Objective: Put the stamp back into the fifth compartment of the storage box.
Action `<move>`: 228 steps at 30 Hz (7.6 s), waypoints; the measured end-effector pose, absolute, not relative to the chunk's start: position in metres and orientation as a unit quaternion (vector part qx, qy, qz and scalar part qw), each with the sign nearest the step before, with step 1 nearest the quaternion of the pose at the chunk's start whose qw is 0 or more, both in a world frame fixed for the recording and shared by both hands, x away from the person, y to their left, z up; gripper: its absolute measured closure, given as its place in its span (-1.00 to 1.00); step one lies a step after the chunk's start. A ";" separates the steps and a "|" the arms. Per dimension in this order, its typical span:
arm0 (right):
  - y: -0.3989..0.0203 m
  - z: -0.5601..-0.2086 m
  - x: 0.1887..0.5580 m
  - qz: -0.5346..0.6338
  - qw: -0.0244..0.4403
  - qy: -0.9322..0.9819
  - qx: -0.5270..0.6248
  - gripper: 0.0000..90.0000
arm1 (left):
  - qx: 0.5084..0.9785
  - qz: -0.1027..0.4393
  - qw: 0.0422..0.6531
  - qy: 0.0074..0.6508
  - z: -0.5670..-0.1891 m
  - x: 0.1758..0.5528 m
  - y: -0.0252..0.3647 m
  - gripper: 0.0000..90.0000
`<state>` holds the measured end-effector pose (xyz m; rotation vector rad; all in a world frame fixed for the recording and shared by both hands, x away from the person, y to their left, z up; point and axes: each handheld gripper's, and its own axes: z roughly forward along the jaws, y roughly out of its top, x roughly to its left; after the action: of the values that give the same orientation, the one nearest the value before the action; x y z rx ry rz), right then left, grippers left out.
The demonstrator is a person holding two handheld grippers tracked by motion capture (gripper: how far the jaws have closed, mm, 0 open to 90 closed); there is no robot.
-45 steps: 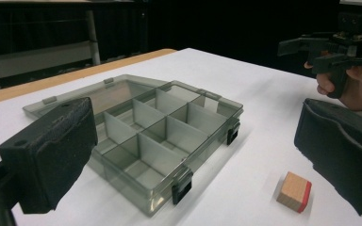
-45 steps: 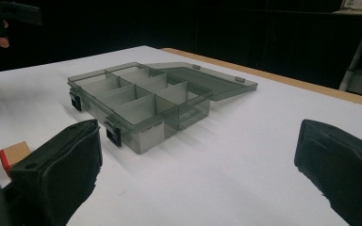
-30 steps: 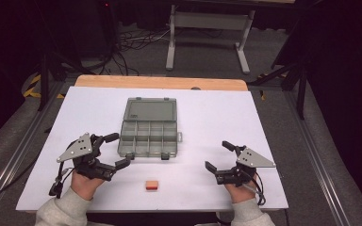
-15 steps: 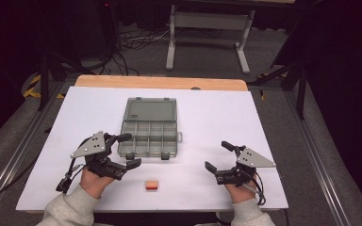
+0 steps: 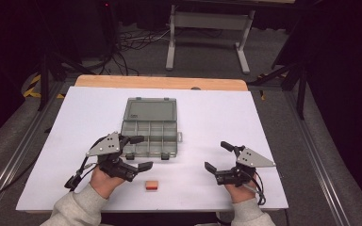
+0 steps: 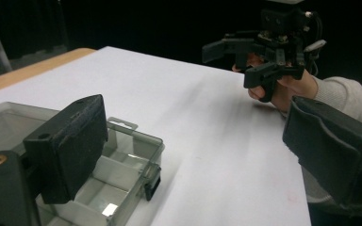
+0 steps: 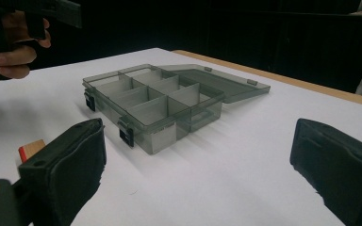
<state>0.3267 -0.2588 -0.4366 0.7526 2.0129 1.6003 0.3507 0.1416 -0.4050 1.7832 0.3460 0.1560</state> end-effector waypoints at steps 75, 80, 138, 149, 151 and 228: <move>-0.258 -0.438 0.328 0.581 0.215 0.740 0.262 -0.89 | 0.914 -0.061 0.393 0.079 -0.441 0.352 0.120 -0.42; -0.258 -0.438 0.328 0.582 0.214 0.740 0.261 -0.89 | 0.918 -0.063 0.385 0.075 -0.442 0.352 0.118 -0.38; -0.258 -0.438 0.327 0.584 0.212 0.740 0.257 -0.89 | 0.944 -0.021 0.322 0.065 -0.447 0.346 0.106 0.46; -0.258 -0.438 0.328 0.584 0.212 0.740 0.258 -0.89 | 0.935 -0.010 0.350 0.057 -0.432 0.342 0.110 0.46; -0.258 -0.438 0.328 0.584 0.212 0.740 0.258 -0.89 | 0.931 -0.012 0.360 0.058 -0.429 0.341 0.111 0.46; -0.265 -0.435 0.319 0.587 0.230 0.731 0.262 -0.89 | 0.831 0.116 0.490 0.236 -0.389 0.367 0.189 0.46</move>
<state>0.3188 -0.2645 -0.4351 0.7206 2.0106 1.6134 0.3668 0.1886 -0.3886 2.0189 0.5720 0.2814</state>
